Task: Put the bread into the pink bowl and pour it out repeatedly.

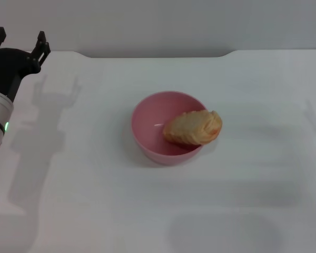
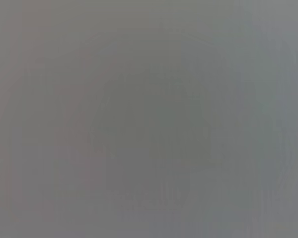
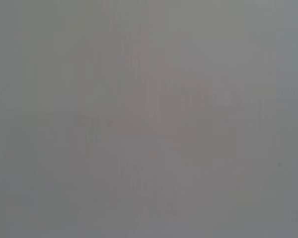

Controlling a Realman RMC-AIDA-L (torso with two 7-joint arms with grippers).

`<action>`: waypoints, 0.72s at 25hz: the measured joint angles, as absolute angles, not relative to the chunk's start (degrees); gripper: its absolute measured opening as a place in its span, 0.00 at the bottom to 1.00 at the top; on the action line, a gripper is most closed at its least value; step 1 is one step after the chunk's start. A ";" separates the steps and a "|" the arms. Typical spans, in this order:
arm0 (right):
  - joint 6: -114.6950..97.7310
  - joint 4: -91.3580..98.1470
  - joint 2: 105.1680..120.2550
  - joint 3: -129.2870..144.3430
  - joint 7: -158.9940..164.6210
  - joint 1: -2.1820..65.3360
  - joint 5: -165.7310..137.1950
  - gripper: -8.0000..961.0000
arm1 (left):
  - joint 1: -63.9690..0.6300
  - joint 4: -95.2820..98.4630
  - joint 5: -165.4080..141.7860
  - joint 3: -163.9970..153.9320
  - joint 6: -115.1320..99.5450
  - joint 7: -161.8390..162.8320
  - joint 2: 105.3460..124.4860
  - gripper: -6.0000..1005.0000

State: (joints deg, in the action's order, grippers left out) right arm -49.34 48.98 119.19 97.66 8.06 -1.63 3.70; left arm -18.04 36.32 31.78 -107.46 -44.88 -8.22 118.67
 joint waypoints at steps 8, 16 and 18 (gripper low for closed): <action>-49.34 48.31 119.09 97.69 8.02 -1.44 3.70 0.85 | -18.05 36.03 32.15 -108.00 -44.70 -7.86 118.65 0.86; -49.36 48.18 119.09 97.66 7.93 -1.09 3.69 0.85 | -17.85 36.38 32.27 -108.28 -44.70 -7.82 118.65 0.86; -49.23 47.97 119.09 97.65 7.92 -0.77 3.69 0.85 | -17.84 36.39 32.26 -108.30 -44.71 -7.82 118.65 0.86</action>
State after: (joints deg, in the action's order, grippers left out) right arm -49.23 47.97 119.09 97.65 7.92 -0.77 3.69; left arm -17.84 36.39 32.26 -108.30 -44.71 -7.82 118.65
